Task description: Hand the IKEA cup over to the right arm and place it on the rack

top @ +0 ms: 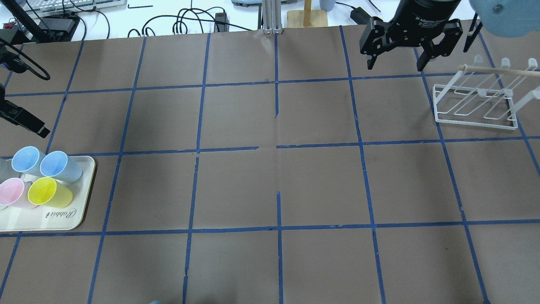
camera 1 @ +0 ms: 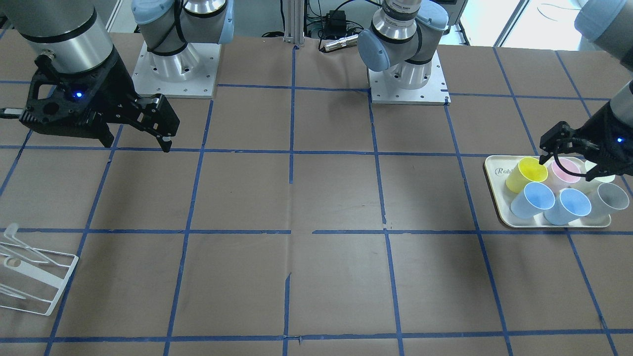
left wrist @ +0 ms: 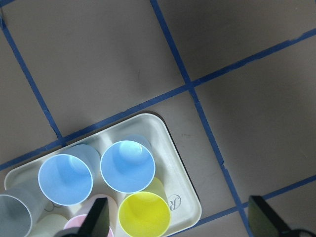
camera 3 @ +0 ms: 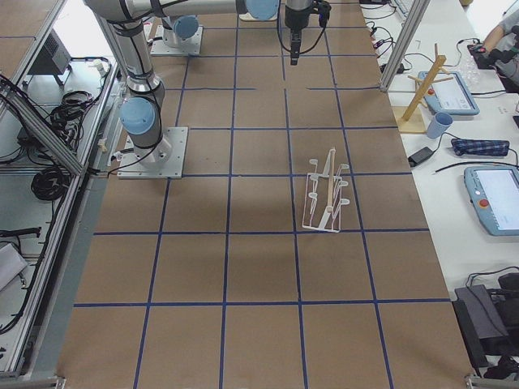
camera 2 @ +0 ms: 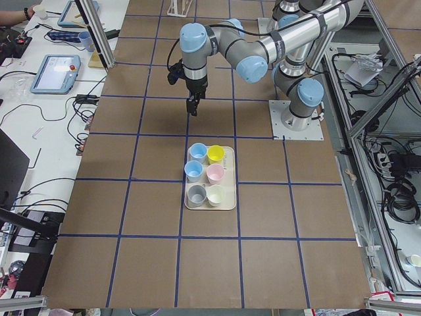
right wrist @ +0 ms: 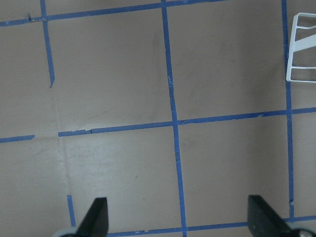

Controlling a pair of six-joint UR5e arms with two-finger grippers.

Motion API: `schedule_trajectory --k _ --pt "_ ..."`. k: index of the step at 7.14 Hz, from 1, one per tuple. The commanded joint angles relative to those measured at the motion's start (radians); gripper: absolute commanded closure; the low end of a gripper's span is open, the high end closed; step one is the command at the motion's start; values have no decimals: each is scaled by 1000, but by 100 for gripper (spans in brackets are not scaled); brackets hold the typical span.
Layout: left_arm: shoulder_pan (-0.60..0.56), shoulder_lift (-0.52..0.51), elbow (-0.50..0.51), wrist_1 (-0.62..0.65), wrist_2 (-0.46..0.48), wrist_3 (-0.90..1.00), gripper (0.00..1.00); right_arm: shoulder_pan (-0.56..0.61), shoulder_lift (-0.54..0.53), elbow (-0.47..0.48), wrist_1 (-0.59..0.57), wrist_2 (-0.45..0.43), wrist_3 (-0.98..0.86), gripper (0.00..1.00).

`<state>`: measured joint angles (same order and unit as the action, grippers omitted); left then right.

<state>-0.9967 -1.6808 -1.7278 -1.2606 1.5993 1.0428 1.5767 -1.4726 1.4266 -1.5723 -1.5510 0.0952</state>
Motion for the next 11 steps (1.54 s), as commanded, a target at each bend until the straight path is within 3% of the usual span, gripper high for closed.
schedule_trajectory --k 1,11 --pt "54 -31 -125 241 1 110 0 0 0 0 0 0 0 0" --pt "124 -117 -113 259 -36 261 0 0 0 0 0 2 0 0"
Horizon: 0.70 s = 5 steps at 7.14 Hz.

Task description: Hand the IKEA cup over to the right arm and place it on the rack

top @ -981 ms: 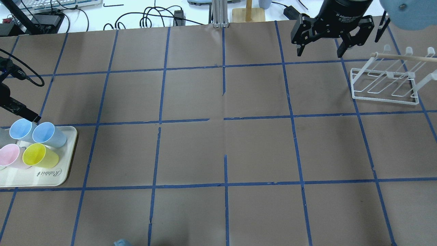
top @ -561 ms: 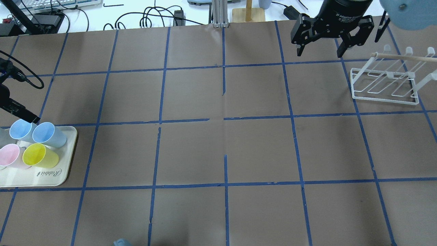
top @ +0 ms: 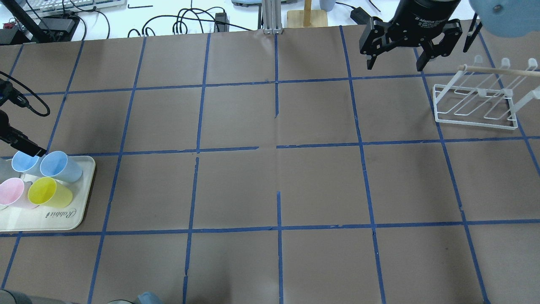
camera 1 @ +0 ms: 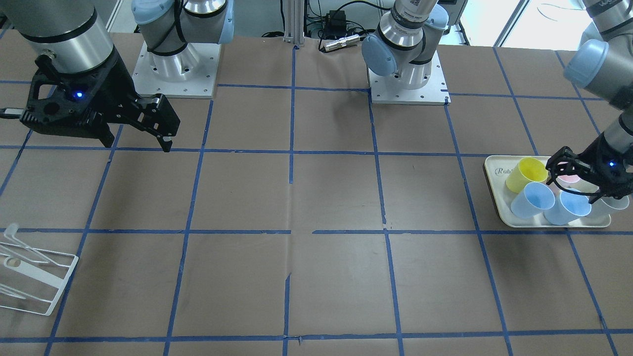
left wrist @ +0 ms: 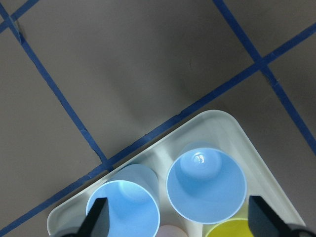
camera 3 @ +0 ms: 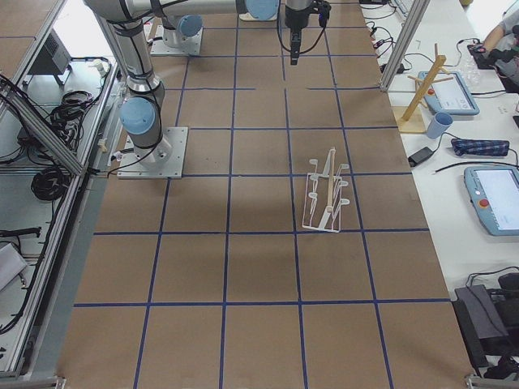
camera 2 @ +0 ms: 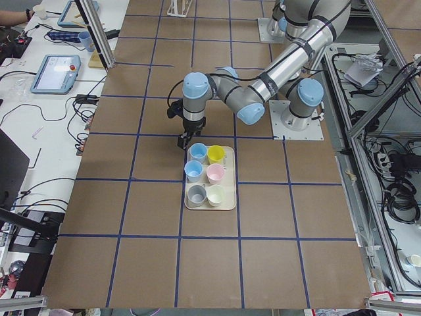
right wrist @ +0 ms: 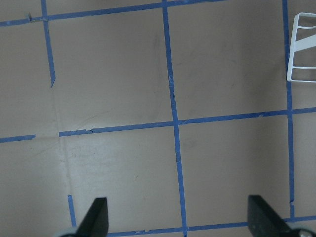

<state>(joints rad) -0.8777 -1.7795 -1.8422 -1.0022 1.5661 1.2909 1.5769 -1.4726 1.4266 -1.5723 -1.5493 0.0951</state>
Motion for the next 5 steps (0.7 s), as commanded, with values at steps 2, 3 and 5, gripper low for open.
schedule_trajectory --k 2,3,5 --pt "5 -60 3 -4 -1 22 1 0 0 0 0 0 1 0" --pt "5 -72 3 -4 0 46 2 0 0 0 0 -2 0 0" --pt "5 -95 3 -4 8 79 7 0 0 0 0 0 1 0"
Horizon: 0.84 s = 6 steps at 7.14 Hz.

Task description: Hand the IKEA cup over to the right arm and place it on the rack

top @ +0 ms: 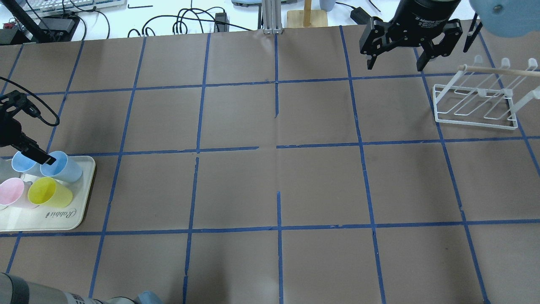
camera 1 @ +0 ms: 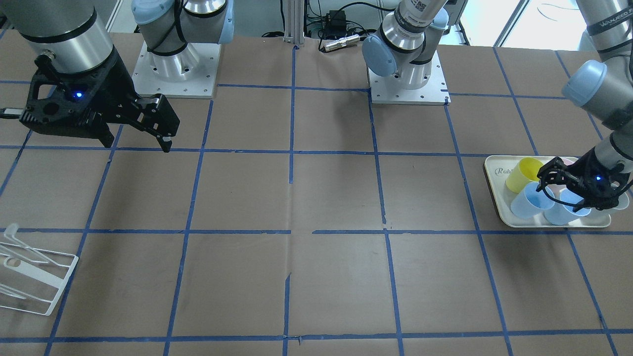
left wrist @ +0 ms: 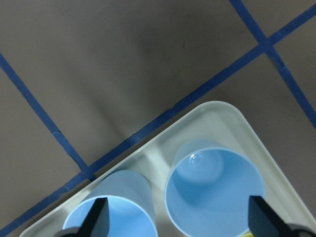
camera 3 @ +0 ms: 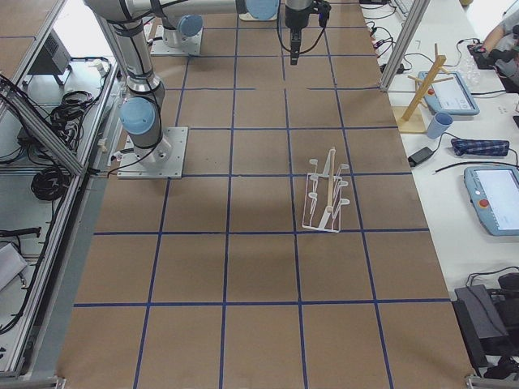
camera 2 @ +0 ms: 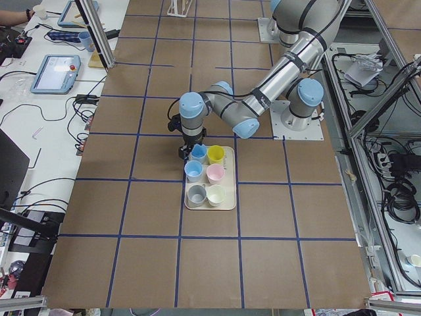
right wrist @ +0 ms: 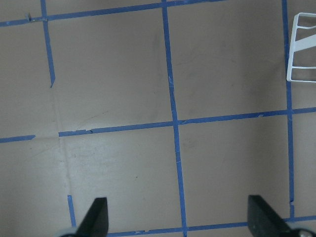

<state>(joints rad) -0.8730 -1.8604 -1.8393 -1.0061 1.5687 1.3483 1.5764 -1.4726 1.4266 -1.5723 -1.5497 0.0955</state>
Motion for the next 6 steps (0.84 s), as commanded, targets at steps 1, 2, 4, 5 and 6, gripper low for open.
schedule_trajectory --k 1,2,4,5,6 --pt "0 -20 0 -3 10 32 14 -1 0 0 0 0 0 0" --pt "0 -28 0 -6 11 50 19 1 0 0 0 0 0 0" --pt "0 -48 6 -11 14 77 20 1 0 0 0 0 0 0" --pt "0 -62 21 -17 14 78 20 1 0 0 0 0 0 0" --pt "0 -71 34 -20 16 78 21 1 0 0 0 0 0 0"
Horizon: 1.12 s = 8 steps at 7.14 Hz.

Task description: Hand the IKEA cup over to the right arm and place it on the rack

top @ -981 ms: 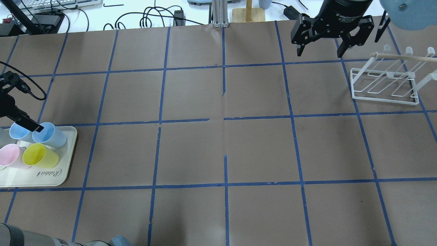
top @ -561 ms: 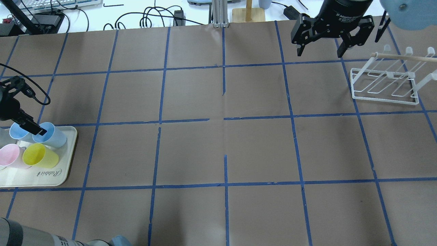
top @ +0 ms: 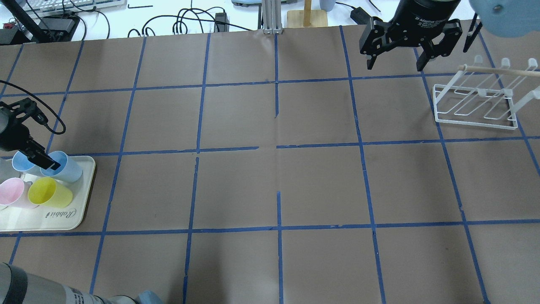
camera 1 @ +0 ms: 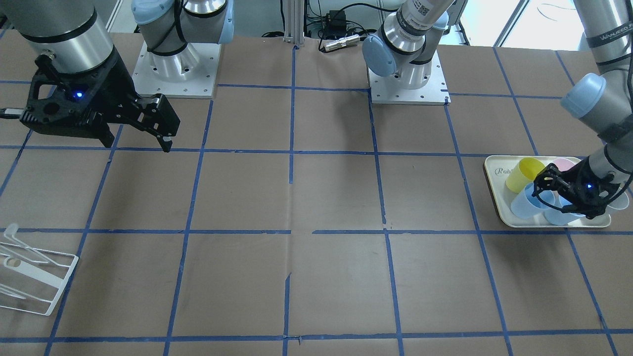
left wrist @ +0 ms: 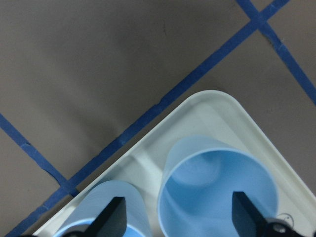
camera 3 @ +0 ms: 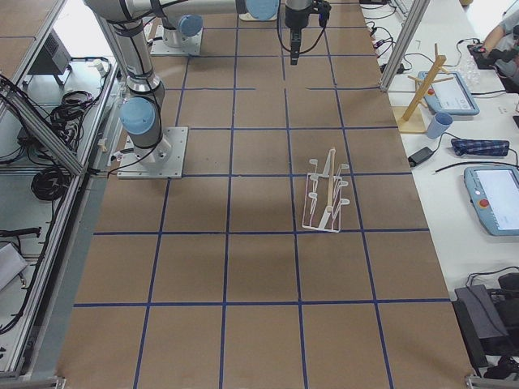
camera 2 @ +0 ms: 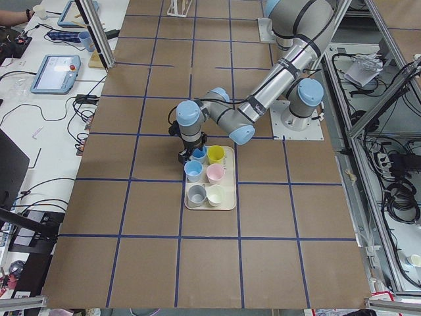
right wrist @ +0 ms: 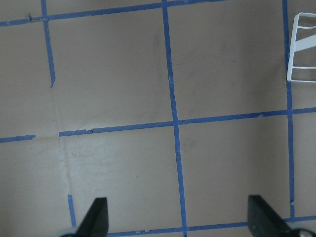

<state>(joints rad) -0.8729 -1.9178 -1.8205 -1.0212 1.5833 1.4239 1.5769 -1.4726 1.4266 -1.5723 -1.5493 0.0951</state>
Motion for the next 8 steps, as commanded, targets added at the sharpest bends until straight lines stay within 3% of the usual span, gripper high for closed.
schedule_trajectory --k 1,8 --pt "-6 -7 23 -22 12 1 21 0 0 0 0 0 0 0" --pt "-37 23 41 -53 37 141 21 0 0 0 0 0 0 0"
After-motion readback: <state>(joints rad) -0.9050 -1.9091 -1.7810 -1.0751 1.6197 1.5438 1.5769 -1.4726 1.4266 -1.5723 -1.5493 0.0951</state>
